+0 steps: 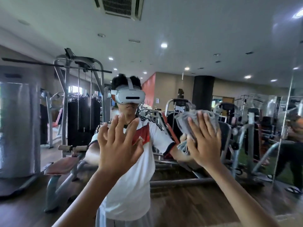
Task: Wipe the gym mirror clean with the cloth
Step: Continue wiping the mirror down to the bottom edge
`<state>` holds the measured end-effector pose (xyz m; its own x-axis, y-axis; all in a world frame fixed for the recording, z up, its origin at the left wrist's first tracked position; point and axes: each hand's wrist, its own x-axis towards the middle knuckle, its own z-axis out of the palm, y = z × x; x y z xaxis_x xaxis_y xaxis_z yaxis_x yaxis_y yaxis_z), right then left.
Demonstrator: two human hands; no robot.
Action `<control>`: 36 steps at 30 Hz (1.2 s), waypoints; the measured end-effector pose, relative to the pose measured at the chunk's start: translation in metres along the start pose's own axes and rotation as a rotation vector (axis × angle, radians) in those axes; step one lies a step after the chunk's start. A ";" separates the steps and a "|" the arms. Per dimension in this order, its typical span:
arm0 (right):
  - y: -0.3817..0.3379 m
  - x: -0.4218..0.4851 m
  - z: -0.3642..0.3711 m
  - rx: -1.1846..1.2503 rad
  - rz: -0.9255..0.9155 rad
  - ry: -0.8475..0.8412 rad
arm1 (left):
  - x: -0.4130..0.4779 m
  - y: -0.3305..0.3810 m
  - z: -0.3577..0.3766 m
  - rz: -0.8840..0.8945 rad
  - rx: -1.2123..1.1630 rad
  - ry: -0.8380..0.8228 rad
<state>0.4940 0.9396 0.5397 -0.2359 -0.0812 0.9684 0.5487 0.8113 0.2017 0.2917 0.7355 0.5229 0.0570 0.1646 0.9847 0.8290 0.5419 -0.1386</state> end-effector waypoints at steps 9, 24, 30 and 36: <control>-0.050 0.076 0.009 -0.025 -0.069 0.064 | 0.138 -0.027 -0.012 0.070 0.037 0.060; -0.024 0.174 0.001 -0.096 -0.351 0.080 | 0.220 -0.076 -0.018 0.123 0.093 0.068; 0.029 0.221 -0.015 -0.042 -0.110 0.109 | 0.221 -0.074 -0.013 0.115 0.107 0.042; -0.024 0.237 -0.006 -0.099 -0.121 0.123 | 0.221 -0.075 -0.016 0.133 0.063 0.086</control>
<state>0.4302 0.8975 0.7650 -0.2089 -0.2494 0.9456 0.6003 0.7306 0.3253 0.2508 0.7182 0.7528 0.2135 0.1690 0.9622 0.7744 0.5711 -0.2721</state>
